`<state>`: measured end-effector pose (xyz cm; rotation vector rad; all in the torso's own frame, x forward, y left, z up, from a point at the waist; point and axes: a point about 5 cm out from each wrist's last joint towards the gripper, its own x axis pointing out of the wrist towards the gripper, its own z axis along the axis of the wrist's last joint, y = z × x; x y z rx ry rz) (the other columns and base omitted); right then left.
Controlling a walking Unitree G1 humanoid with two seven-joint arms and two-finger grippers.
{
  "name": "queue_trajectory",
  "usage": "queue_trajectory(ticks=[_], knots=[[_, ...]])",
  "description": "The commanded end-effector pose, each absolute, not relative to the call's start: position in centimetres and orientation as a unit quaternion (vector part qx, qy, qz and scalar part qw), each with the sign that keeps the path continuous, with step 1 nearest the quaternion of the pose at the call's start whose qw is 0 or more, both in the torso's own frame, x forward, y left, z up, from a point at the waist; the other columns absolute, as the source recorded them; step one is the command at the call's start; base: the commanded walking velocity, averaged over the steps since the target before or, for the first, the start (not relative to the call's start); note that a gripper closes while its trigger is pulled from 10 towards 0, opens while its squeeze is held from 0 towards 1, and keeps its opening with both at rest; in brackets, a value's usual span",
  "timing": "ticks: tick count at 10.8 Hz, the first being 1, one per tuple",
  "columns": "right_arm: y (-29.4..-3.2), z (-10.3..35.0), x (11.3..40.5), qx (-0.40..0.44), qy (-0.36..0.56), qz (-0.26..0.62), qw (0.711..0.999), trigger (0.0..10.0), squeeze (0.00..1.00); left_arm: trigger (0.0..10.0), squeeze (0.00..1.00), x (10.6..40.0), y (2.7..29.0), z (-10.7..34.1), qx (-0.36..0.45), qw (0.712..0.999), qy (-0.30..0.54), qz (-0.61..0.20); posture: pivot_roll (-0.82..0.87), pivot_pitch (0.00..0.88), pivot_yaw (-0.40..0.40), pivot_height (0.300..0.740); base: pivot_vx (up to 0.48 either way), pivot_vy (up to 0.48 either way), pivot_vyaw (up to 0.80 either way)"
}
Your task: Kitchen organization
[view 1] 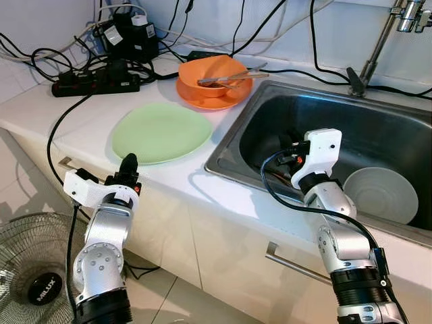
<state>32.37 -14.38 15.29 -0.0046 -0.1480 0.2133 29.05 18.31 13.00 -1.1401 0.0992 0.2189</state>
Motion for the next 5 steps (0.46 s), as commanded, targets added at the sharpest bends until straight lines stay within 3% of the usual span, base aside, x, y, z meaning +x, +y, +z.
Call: queue_trajectory(ticks=[1, 5], knots=[[-14.32, 15.75, 32.63, -0.005, -0.077, 0.108, 0.991, 10.0, 0.0, 10.0, 0.0, 29.26, 16.66, 12.52, -0.544, 0.831, 0.066, 0.092, 0.05, 0.0, 0.067, 0.74, 0.0, 0.0, 0.0], [-14.39, 15.84, 32.61, -0.006, -0.08, 0.107, 0.991, 10.0, 0.0, 10.0, 0.0, 29.96, 16.59, 13.1, -0.537, 0.837, 0.056, 0.083, 0.04, 0.0, 0.07, 0.74, 0.0, 0.0, 0.0]])
